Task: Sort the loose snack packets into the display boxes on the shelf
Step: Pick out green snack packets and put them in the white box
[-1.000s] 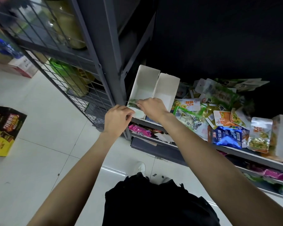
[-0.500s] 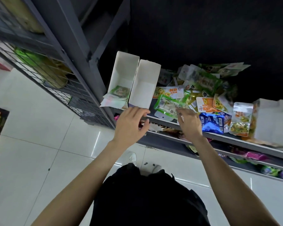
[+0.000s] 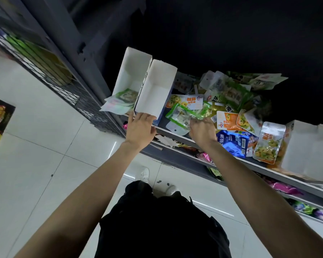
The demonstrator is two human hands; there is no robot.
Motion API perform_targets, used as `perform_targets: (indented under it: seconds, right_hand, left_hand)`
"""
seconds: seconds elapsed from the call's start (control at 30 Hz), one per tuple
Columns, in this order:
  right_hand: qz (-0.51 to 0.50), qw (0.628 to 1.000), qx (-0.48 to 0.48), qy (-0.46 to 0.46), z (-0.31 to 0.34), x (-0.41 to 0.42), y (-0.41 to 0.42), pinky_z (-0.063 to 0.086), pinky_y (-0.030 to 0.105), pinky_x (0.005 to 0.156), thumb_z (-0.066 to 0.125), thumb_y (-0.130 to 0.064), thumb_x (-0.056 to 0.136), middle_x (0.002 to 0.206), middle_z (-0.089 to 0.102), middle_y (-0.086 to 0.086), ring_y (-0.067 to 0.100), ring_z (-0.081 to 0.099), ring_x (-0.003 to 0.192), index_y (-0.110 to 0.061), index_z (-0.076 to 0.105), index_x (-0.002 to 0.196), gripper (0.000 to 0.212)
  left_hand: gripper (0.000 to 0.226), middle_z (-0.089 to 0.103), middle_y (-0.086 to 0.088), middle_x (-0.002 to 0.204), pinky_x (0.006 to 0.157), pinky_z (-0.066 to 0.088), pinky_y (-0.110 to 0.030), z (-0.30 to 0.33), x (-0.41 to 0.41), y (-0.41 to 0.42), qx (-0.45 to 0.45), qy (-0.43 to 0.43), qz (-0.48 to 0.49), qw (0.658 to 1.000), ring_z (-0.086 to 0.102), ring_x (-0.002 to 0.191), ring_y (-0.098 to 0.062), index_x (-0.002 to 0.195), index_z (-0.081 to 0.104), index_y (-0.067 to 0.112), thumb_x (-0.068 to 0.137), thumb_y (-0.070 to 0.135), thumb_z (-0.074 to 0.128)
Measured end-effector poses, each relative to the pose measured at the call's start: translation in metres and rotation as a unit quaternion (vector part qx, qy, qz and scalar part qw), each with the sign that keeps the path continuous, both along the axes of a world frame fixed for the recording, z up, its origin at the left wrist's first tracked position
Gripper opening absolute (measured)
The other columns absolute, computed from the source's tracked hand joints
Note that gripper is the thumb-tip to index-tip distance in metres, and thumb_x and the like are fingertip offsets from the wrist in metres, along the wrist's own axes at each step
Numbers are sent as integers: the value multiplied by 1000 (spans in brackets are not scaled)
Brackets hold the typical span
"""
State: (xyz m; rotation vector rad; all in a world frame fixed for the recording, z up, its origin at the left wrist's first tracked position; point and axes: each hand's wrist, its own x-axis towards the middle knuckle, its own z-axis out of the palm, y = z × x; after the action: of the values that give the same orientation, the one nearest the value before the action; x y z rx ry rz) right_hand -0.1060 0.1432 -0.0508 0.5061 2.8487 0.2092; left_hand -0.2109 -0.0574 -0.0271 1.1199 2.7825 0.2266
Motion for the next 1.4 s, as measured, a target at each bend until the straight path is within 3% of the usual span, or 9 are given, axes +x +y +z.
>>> perform_targets:
  seconds: [0.27,0.43,0.53,0.63,0.77,0.93,1.03,1.17,1.4]
  right_hand:
    - [-128,945,-187,236,69,2,5,46,32,55,44,-21,99,68,62,10,25,56,57,-14,54,107,14]
    - [40,962,-217,161,134,21,23,53,35,71,56,-25,94,77,71,-2,17,62,64,-23,64,99,10]
    - [38,950,-238,200,151,28,29,53,37,77,63,-27,89,86,73,-9,9,62,69,-28,70,96,10]
    - [-45,876,-347,331,157,36,29,54,31,80,73,-19,81,87,70,-13,-1,66,81,-22,68,103,23]
    - [-244,735,-561,294,149,38,18,57,31,74,75,-21,77,94,70,-4,10,68,83,-24,55,117,45]
    - [-88,848,-407,329,135,2,-23,51,23,77,63,-20,88,102,71,1,17,67,87,-10,68,109,24]
    - [-33,809,-389,439,138,-32,-51,56,25,67,61,-6,89,93,69,-11,5,67,79,-12,71,99,16]
    - [-86,758,-428,484,143,-75,-67,59,31,62,55,-1,91,94,68,-10,9,68,79,-12,70,101,20]
    - [89,934,-187,292,110,-145,-101,56,43,63,50,8,74,91,67,12,34,67,73,-10,64,112,44]
  left_hand:
    - [51,53,-9,131,103,38,-41,23,-3,23,187,35,-68,979,47,120,-28,130,49,11,83,26,63]
    - [73,33,-5,149,117,9,-47,74,-1,66,198,4,-195,961,20,140,-21,143,33,16,81,37,64]
    - [48,59,-1,125,116,14,-41,84,-2,76,130,-48,-245,960,47,125,-20,127,55,20,86,43,60]
    - [42,67,-5,96,81,45,-30,92,1,70,131,-173,-188,958,63,92,-23,119,61,9,92,41,55]
    - [52,66,-2,116,88,50,-33,86,-11,44,197,-389,-95,895,62,104,-17,120,62,12,81,47,63]
    - [33,67,0,73,55,42,-23,88,-30,6,206,-236,-64,948,52,57,-2,104,69,15,85,40,64]
    - [28,69,-2,87,67,51,-27,90,-47,-13,280,-62,-10,958,62,72,-16,111,66,16,86,28,66]
    - [37,57,-3,119,83,42,-29,78,-71,-54,361,-40,116,925,54,107,-19,126,53,17,90,25,61]
    - [66,58,0,128,100,37,-39,44,-98,-90,30,-55,-66,996,54,114,-24,129,54,20,75,58,56]
